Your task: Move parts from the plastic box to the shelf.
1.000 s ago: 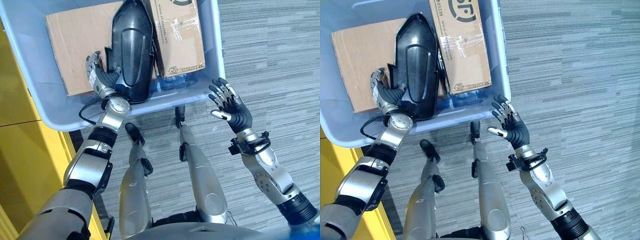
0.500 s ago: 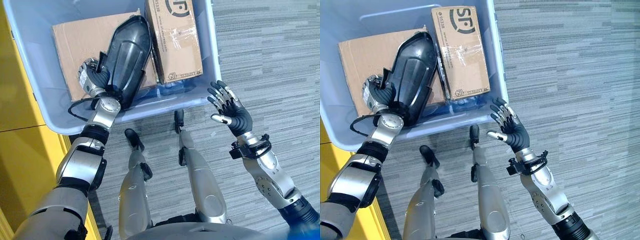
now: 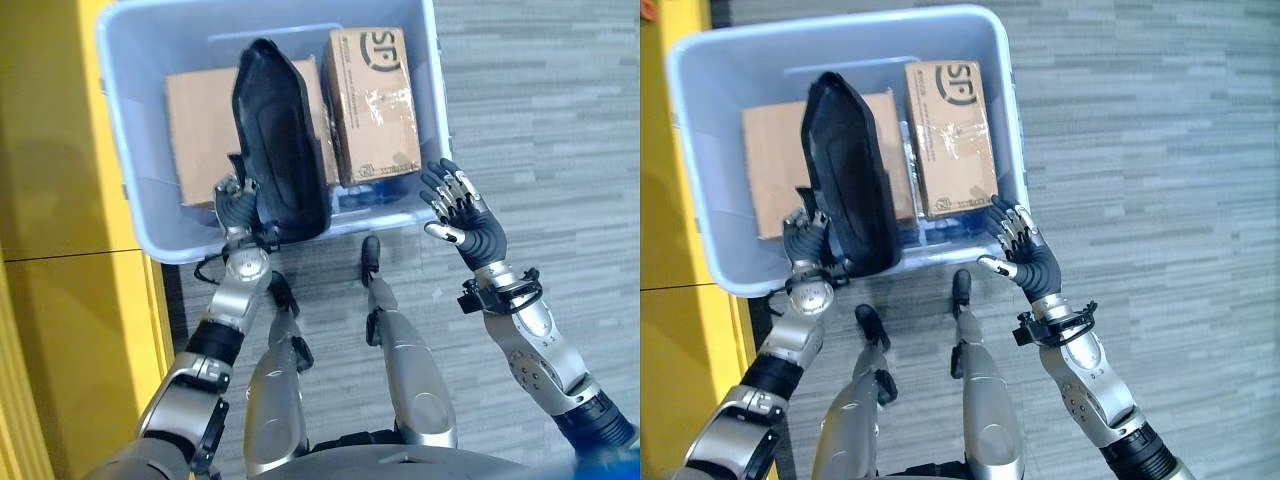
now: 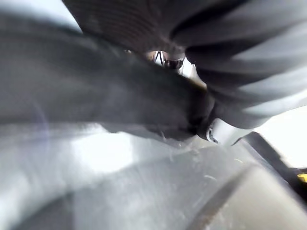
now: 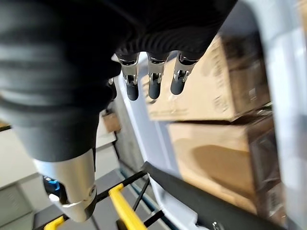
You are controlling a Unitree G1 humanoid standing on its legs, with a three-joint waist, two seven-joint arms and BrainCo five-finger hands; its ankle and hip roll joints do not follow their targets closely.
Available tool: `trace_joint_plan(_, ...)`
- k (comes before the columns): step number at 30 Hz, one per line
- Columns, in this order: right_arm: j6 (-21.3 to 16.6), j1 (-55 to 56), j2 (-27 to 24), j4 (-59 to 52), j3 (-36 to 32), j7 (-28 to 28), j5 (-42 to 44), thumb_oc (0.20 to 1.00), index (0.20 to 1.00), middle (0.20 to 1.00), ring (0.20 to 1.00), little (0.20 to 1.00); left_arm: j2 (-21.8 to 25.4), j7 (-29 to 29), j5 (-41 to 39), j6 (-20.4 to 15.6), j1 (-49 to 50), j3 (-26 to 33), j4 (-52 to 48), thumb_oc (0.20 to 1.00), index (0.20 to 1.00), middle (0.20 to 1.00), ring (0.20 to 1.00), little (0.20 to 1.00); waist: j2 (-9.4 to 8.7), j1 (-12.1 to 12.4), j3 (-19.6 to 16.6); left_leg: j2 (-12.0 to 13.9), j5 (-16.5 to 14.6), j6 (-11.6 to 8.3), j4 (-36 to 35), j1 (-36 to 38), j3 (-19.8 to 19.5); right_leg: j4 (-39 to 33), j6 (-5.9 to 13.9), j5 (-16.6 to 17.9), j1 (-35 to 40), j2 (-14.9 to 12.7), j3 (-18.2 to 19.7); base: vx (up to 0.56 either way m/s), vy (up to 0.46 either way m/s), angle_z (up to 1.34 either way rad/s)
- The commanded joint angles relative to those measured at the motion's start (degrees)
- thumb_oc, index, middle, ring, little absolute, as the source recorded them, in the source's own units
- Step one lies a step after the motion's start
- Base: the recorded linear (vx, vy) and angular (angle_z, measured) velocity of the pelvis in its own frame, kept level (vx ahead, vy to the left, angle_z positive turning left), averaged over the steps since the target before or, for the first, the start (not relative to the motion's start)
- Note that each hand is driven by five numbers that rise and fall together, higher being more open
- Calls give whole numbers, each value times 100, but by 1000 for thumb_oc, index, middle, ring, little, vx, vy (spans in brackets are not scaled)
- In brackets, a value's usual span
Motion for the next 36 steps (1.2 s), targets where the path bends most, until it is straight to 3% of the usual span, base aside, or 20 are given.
trace_joint_plan(1, -81, 196, 8, -113, -351, 23, -72, 1000, 1000, 1000, 1000, 1000, 227, -279, 86, -540, 10, 400, -310, 200, 200, 200, 200, 200, 75, -69, -324, 457, -5, -375, 188, 183, -397, 673, 827, -390, 208, -725, 239, -30, 14, 11)
trace_joint_plan(12, 262, 536, 1, -62, -837, 478, -142, 1000, 1000, 1000, 1000, 1000, 556, -1569, 16, -750, 1560, 800, -1925, 200, 200, 200, 200, 200, 352, 119, -975, 484, -115, -366, 57, 986, -490, 636, 828, -650, 1012, -828, 157, 63, 9, 5)
trace_joint_plan(14, 353, 633, 15, -24, -966, 623, -151, 1000, 1000, 1000, 1000, 1000, 661, -1924, 47, -756, 2015, 870, -2196, 200, 200, 200, 200, 200, 466, 164, -1074, 526, -181, -349, 115, 1244, -522, 915, 790, -926, 1216, -806, 165, 64, -29, 3)
trace_joint_plan(15, 354, 632, 16, -25, -964, 623, -151, 1000, 1000, 1000, 1000, 1000, 662, -1925, 46, -754, 2018, 874, -2200, 200, 200, 200, 200, 200, 465, 167, -1083, 529, -168, -349, 114, 1228, -519, 906, 785, -908, 1201, -802, 170, 65, -100, 3)
trace_joint_plan(16, 439, 739, 29, 30, -1076, 746, -182, 1000, 1000, 1000, 1000, 1000, 706, -2305, -58, -728, 2475, 922, -2414, 200, 200, 200, 200, 200, 555, 217, -1182, 595, -252, -337, 231, 1464, -565, 1253, 749, -1220, 1372, -740, 151, 18, -84, 4)
trace_joint_plan(17, 440, 738, 30, 28, -1075, 746, -182, 1000, 1000, 1000, 1000, 1000, 706, -2307, -59, -725, 2479, 926, -2419, 200, 200, 200, 200, 200, 556, 219, -1192, 599, -241, -337, 231, 1447, -563, 1242, 744, -1201, 1358, -734, 153, 22, -120, 4)
trace_joint_plan(22, 648, 907, -2, 125, -1176, 914, -219, 1000, 1000, 1000, 1000, 1000, 557, -2703, -252, -587, 3282, 1082, -2613, 200, 200, 200, 200, 200, 678, 313, -1356, 827, -194, -319, 336, 1799, -691, 1978, 600, -1754, 1518, -544, 80, 2, -148, 10)
trace_joint_plan(25, 750, 922, -123, 155, -1183, 1050, -286, 1000, 1000, 1000, 1000, 1000, 364, -2887, -458, -490, 3693, 1235, -2715, 200, 200, 200, 200, 200, 730, 444, -1363, 1098, 183, -375, 398, 1873, -867, 2372, 399, -2085, 1567, -297, -60, -62, -206, 11)
trace_joint_plan(29, 788, 893, -290, 326, -1214, 1072, -341, 1000, 1000, 1000, 1000, 1000, 155, -2995, -639, -409, 3962, 1263, -2680, 200, 200, 200, 200, 200, 804, 731, -1316, 1377, 1458, -659, 106, 1550, -1315, 2356, 167, -2252, 1627, -36, -541, -145, -236, 30)
trace_joint_plan(30, 777, 923, -313, 376, -1307, 1034, -346, 1000, 1000, 1000, 1000, 1000, 133, -3002, -664, -385, 3937, 1246, -2626, 200, 200, 200, 200, 200, 757, 768, -1300, 1327, 1551, -628, 87, 1450, -1271, 2282, 122, -2275, 1716, -102, -724, -134, -166, 75)
trace_joint_plan(33, 764, 1140, -327, 464, -1546, 1011, -411, 1000, 1000, 1000, 1000, 1000, 93, -3123, -667, -330, 3902, 1199, -2550, 200, 200, 200, 200, 200, 606, 762, -1316, 1044, 903, -388, 538, 1458, -1103, 2169, 67, -2164, 1823, -326, -1116, -142, -168, 107)
trace_joint_plan(35, 786, 1327, -269, 450, -1651, 1039, -402, 1000, 1000, 1000, 1000, 1000, 105, -3168, -666, -312, 3845, 1154, -2551, 200, 200, 200, 200, 200, 538, 691, -1353, 805, 64, -280, 1166, 1697, -1075, 2185, 67, -2192, 1931, -490, -1363, -134, -146, 142)
trace_joint_plan(36, 793, 1481, -105, 453, -1714, 1023, -366, 1000, 1000, 1000, 1000, 1000, 108, -3195, -682, -264, 3762, 1104, -2584, 200, 200, 200, 200, 200, 542, 558, -1430, 697, -537, -172, 1486, 1896, -890, 2194, 50, -2194, 1996, -620, -1717, -131, -37, 144)
